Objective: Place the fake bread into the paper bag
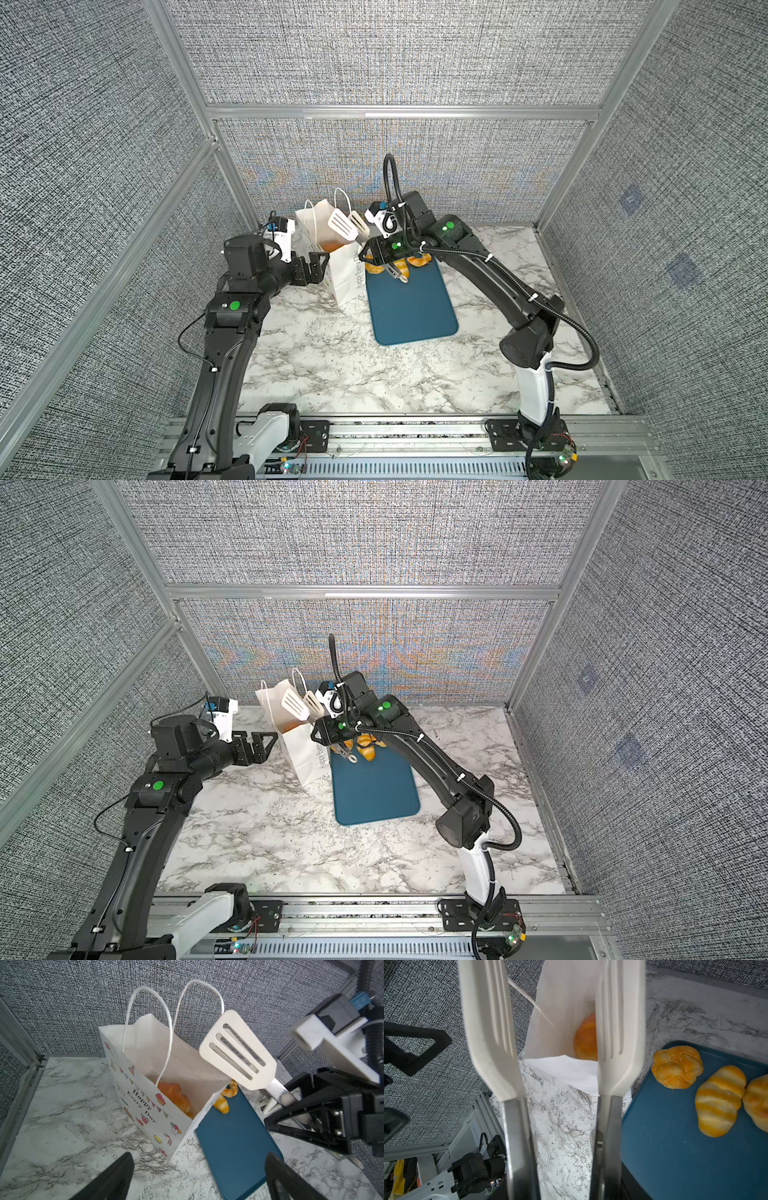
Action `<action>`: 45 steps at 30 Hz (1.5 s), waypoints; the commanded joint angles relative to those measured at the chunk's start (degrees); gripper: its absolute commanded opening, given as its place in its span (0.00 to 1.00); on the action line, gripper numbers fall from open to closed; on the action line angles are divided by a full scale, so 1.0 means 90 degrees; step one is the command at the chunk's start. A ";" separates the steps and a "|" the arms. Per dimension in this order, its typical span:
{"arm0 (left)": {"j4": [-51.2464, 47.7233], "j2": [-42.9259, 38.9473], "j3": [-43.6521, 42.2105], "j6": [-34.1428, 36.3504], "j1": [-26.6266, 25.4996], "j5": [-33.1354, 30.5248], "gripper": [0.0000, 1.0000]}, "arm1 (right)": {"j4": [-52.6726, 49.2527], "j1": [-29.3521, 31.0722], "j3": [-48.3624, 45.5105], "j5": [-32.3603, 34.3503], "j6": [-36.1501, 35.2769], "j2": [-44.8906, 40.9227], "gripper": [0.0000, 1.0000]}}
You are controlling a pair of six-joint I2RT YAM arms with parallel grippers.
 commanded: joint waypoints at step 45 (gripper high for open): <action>0.2225 0.0908 -0.0561 -0.0839 -0.3290 -0.1924 0.99 | -0.0056 -0.1215 -0.4205 0.2111 -0.0428 -0.3272 0.56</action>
